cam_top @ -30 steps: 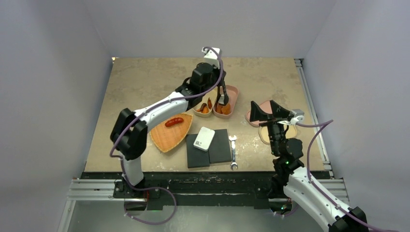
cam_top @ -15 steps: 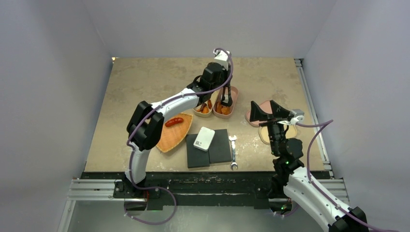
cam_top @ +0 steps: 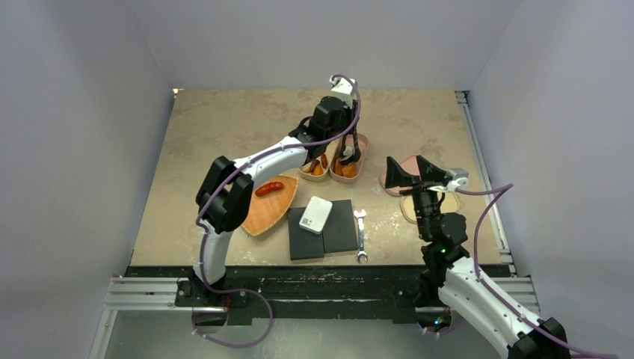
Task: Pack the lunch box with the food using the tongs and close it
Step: Place the fake food in the packing box.
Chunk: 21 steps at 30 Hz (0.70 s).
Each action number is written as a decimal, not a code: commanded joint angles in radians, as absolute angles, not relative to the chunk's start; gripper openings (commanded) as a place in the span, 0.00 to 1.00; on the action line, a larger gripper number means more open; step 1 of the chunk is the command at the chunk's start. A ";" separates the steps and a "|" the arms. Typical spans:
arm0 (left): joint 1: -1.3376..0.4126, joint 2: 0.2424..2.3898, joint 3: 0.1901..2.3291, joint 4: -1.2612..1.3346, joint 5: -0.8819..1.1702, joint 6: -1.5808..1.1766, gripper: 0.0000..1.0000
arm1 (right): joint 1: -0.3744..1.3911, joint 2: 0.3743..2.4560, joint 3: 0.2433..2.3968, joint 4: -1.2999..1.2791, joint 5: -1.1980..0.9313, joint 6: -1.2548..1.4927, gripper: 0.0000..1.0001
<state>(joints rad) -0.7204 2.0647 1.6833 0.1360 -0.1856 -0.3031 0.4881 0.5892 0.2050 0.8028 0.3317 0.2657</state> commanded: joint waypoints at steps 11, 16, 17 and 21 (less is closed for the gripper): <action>-0.721 1.875 1.631 0.242 -0.239 -0.267 0.29 | 0.489 0.596 0.207 0.842 0.351 0.267 0.99; -0.720 1.764 1.566 0.250 -0.272 -0.252 0.27 | 0.489 0.601 0.207 0.848 0.350 0.268 0.99; -0.720 1.743 1.549 0.250 -0.281 -0.251 0.27 | 0.489 0.602 0.207 0.848 0.349 0.268 0.99; -0.720 1.633 1.444 0.225 -0.320 -0.231 0.27 | 0.489 0.598 0.207 0.846 0.351 0.268 0.99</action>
<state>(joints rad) -0.7204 1.7542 1.5238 0.1879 -0.2634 -0.2661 0.4881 0.5964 0.2050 0.8024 0.3317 0.2657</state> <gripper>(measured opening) 0.274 0.987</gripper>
